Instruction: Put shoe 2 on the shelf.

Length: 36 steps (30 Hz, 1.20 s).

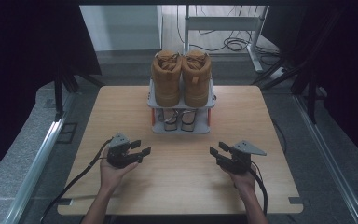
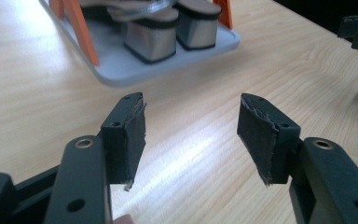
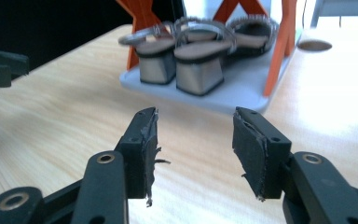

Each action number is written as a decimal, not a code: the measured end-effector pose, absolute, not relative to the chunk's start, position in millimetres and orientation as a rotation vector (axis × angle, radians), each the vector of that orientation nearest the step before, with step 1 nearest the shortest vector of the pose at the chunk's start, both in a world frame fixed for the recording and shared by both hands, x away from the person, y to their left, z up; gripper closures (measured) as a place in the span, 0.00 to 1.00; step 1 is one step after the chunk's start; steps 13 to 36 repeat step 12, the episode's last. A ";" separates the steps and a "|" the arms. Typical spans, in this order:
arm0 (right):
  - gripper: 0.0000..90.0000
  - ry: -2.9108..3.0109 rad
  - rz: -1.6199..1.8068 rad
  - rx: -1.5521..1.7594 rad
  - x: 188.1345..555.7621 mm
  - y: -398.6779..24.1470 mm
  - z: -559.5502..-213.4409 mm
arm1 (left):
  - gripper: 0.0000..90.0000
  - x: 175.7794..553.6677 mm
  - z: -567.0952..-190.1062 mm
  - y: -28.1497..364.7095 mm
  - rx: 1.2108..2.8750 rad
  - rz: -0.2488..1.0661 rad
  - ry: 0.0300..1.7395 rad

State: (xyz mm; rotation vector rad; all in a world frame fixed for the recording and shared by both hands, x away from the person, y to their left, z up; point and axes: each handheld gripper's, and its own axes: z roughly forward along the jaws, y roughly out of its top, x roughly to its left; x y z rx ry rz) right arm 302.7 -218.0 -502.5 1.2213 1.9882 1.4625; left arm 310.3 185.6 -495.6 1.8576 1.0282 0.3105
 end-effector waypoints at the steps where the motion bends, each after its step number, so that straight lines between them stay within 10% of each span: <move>1: 0.54 2.004 1.449 1.225 302.5 -218.3 -504.8 | 0.47 309.7 -497.2 185.1 1.862 0.303 1.032; 36: 0.53 2.031 1.417 1.217 299.5 -215.2 -510.8 | 0.45 308.0 -498.6 188.1 1.852 0.315 1.035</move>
